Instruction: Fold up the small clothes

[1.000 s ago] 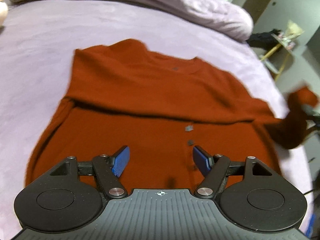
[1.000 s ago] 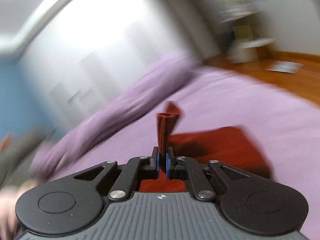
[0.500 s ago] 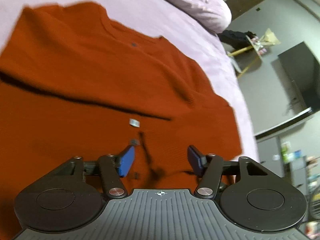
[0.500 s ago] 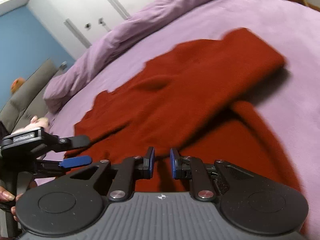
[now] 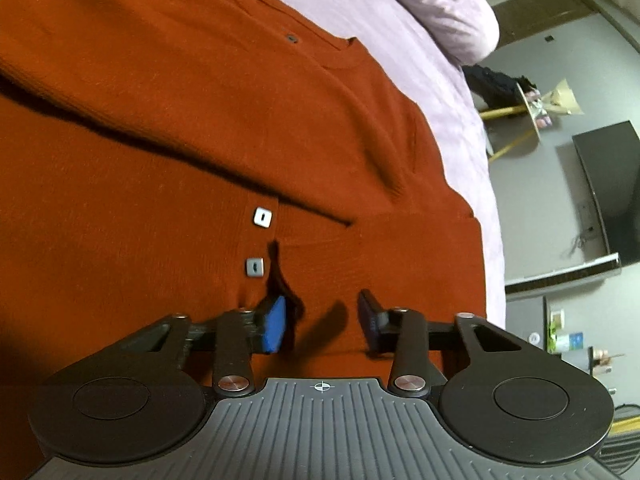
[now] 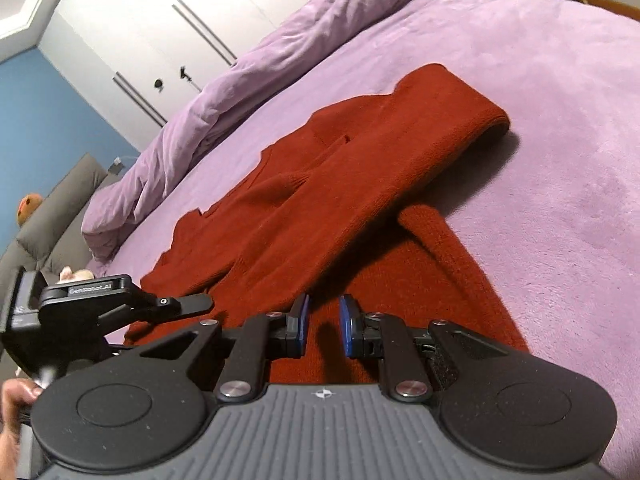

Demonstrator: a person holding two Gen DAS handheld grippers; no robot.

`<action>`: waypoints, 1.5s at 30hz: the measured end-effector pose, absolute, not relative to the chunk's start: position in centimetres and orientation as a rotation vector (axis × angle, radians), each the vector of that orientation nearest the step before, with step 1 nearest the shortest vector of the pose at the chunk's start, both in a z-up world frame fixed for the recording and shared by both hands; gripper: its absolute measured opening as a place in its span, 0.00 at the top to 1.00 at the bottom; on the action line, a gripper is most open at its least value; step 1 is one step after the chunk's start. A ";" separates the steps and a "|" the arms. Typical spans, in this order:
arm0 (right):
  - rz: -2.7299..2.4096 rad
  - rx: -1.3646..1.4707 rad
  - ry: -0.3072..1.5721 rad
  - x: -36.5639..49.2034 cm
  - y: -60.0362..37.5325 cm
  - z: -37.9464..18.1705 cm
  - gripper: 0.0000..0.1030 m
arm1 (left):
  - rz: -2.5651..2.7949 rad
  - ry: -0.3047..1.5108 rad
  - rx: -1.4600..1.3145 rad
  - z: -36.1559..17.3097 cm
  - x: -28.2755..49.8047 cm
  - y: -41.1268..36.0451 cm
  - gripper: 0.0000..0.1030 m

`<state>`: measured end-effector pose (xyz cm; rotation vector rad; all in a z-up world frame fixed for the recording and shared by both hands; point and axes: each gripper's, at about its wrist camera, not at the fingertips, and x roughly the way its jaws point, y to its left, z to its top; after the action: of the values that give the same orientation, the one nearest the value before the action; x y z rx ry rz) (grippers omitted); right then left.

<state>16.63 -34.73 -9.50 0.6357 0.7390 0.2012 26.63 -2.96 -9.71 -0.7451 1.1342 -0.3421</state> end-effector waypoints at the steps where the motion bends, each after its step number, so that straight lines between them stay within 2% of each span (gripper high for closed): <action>1: 0.195 0.641 0.738 16.6 -34.8 -9.5 0.85 | -0.338 1.138 -0.728 -9.8 26.9 -3.0 0.85; 4: 0.169 0.637 0.735 16.6 -34.9 -9.5 0.85 | -0.351 1.134 -0.687 -9.6 27.2 -2.7 0.93; 8: 0.136 0.595 0.734 16.7 -34.9 -9.2 0.85 | -0.371 1.030 -0.549 -6.0 27.1 -1.9 0.94; 14: 0.026 0.535 0.722 17.4 -35.6 -8.6 0.85 | -0.108 0.769 -0.092 0.9 26.5 2.2 0.94; 17: 0.031 0.554 0.733 17.9 -35.4 -8.6 0.83 | -0.031 0.776 -0.118 1.2 27.1 5.2 0.94; 19: 0.053 0.566 0.731 18.3 -35.2 -8.3 0.74 | -0.015 0.779 -0.155 1.0 27.3 6.5 0.94; 26: 0.105 0.567 0.704 21.6 -34.7 -6.8 0.66 | 0.031 0.653 -0.082 2.7 27.6 6.8 0.98; 29: 0.103 0.649 0.753 23.7 -34.8 -7.6 0.66 | 0.019 0.675 -0.135 3.1 28.0 8.0 0.98; 30: 0.083 0.675 0.769 24.2 -34.9 -7.9 0.66 | -0.006 0.715 -0.167 2.6 28.2 8.3 0.97; 32: 0.073 0.734 0.780 24.4 -35.1 -8.5 0.66 | -0.030 0.792 -0.244 0.9 28.2 9.3 0.87; 34: 0.077 0.765 0.770 23.8 -35.1 -8.8 0.66 | -0.022 0.849 -0.277 -1.2 27.8 10.1 0.60; 38: 0.088 0.720 0.771 22.8 -35.0 -8.8 0.66 | -0.010 0.949 -0.400 -5.1 26.9 11.7 0.58; 45: 0.100 0.681 0.759 22.4 -34.8 -7.9 0.66 | -0.085 0.967 -0.562 -6.3 27.7 12.6 0.57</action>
<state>22.39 -34.81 -7.91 0.6808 0.7594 0.0998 27.71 12.57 -6.26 -0.5615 0.9674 -0.0853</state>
